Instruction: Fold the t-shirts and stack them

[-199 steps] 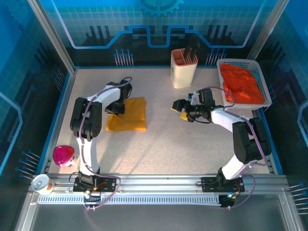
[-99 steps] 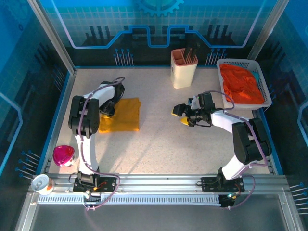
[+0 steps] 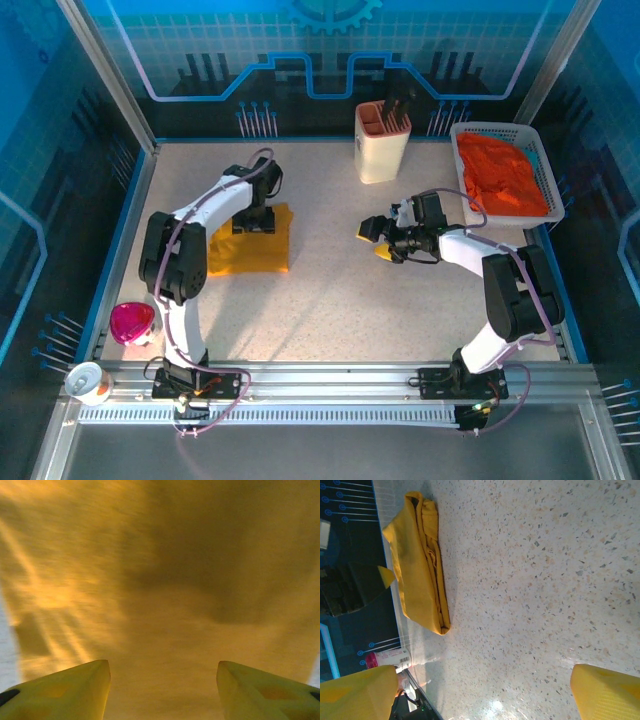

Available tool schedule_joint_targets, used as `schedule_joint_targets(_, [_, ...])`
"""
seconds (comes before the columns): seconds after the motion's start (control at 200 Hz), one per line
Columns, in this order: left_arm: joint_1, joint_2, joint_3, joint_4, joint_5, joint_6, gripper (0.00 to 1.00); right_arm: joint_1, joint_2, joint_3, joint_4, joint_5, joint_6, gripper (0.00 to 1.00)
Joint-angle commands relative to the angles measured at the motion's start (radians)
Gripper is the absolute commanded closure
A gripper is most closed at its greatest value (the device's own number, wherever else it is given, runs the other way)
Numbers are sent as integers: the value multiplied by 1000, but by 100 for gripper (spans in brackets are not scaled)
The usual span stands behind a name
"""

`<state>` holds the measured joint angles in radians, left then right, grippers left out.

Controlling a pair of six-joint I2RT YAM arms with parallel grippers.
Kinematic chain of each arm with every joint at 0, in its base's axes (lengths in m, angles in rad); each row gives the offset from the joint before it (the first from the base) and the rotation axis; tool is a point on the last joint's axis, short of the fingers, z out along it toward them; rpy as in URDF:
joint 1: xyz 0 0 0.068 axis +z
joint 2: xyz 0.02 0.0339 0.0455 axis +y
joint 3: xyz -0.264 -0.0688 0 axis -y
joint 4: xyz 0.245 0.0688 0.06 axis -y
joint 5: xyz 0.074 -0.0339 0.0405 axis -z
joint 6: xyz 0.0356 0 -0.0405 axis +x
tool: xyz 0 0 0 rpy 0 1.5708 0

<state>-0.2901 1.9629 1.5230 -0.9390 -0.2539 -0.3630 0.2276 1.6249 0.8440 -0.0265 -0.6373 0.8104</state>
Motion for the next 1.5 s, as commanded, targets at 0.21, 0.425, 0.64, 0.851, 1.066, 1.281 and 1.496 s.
schedule_joint_targets(0.21, [-7, 129, -49, 91, 75, -46, 43, -13, -8, -14, 6, -24, -7, 10])
schedule_joint_targets(0.425, [25, 113, -91, 16, -58, 5, 43, -11, 6, -22, 26, -31, 1, 10])
schedule_joint_targets(0.64, [137, 28, -165, 25, -65, 53, 43, -8, 28, -30, 39, -40, 5, 10])
schedule_joint_targets(0.851, [193, 20, -124, -30, -141, 123, 42, -6, 30, -38, 31, -41, -6, 10])
schedule_joint_targets(1.066, [204, 2, -96, -62, -133, 115, 41, -6, 35, -47, 34, -44, -10, 10])
schedule_joint_targets(1.281, [185, -162, -174, -47, 11, 49, 37, -5, 39, -48, 35, -47, -10, 10])
schedule_joint_targets(1.496, [196, -281, -369, 16, 98, -76, 30, -6, 35, -53, 34, -44, -11, 10])
